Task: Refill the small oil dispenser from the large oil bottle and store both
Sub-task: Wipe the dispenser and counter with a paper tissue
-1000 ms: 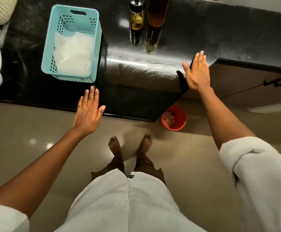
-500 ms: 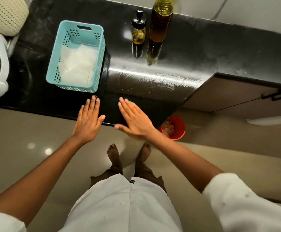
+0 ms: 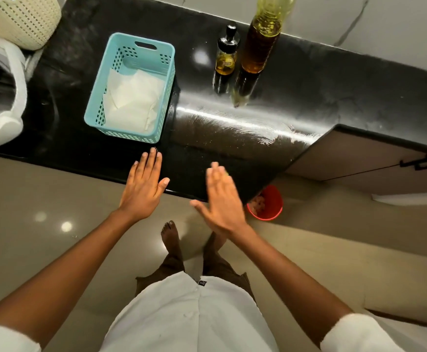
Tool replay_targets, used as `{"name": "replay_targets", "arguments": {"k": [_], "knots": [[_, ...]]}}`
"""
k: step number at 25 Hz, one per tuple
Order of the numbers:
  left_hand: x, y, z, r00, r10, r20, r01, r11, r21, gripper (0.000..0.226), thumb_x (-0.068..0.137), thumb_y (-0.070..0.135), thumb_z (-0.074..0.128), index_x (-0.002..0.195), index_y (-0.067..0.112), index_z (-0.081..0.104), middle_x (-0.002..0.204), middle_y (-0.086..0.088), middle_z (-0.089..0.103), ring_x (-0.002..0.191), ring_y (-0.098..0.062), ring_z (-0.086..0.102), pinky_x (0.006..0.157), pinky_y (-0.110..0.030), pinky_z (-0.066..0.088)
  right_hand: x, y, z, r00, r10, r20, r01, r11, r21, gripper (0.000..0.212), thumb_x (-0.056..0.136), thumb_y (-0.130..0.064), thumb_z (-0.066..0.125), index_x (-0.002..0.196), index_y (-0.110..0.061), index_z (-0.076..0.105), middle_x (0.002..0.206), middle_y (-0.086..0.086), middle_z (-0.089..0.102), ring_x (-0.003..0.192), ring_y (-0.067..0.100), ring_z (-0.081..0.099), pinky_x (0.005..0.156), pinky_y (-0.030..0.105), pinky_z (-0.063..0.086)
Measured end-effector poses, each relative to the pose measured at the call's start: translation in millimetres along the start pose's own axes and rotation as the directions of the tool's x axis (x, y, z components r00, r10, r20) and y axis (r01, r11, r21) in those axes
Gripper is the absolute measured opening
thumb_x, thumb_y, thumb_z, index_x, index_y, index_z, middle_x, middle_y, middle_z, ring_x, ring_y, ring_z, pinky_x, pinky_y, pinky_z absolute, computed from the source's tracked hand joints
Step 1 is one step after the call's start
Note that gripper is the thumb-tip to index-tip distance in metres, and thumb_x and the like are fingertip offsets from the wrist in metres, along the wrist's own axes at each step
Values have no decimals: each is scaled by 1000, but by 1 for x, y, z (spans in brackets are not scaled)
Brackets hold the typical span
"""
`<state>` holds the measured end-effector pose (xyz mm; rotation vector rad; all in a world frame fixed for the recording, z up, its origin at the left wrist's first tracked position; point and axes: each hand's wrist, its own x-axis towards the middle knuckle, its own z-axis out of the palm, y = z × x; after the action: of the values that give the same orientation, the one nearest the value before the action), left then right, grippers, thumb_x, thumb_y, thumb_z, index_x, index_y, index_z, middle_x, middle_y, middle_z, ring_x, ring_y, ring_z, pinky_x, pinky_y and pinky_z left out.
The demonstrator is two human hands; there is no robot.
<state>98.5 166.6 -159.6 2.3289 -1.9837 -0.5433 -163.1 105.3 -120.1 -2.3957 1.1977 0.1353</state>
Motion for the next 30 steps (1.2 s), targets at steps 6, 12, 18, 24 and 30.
{"name": "replay_targets", "arguments": {"k": [6,12,18,24,30], "knots": [[2,0,-2,1000,-1,23,2,1000,-13,72,114,52,16,170,15,-9,178,-5,-18,164,-22,-17,134,-45,-6,118,49,-58,984,143,-101,-144,990,-1,106,99,-81,11,167,0,10,176,21,8,163,34,11,132,51,16],[0,0,3,1000,3,-21,-3,1000,12,73,113,50,20,170,12,-6,179,-9,-12,165,-26,-10,134,-47,0,65,111,-72,806,561,-190,-546,828,129,113,94,-86,-3,168,-1,3,176,19,-4,164,33,-3,132,54,9],[0,-3,8,998,21,-53,-19,999,44,73,113,52,15,170,11,-4,179,-10,-10,166,-27,-7,134,-47,2,31,-20,-2,993,-95,70,103,988,-115,96,105,-74,26,169,-7,1,177,13,-11,165,26,-10,134,44,2],[-3,1,10,997,20,-74,-17,999,47,75,112,53,16,170,10,-2,179,-11,-8,166,-29,-4,134,-49,7,29,144,-74,893,423,-151,-434,899,-50,104,100,-79,15,167,2,12,175,24,8,162,39,12,131,54,16],[0,0,8,998,8,-64,-5,999,38,74,112,54,16,170,13,-5,179,-9,-11,166,-26,-8,134,-46,3,165,99,-104,849,482,-215,-466,876,122,124,88,-89,-6,164,7,15,171,28,16,160,41,17,132,54,16]]}}
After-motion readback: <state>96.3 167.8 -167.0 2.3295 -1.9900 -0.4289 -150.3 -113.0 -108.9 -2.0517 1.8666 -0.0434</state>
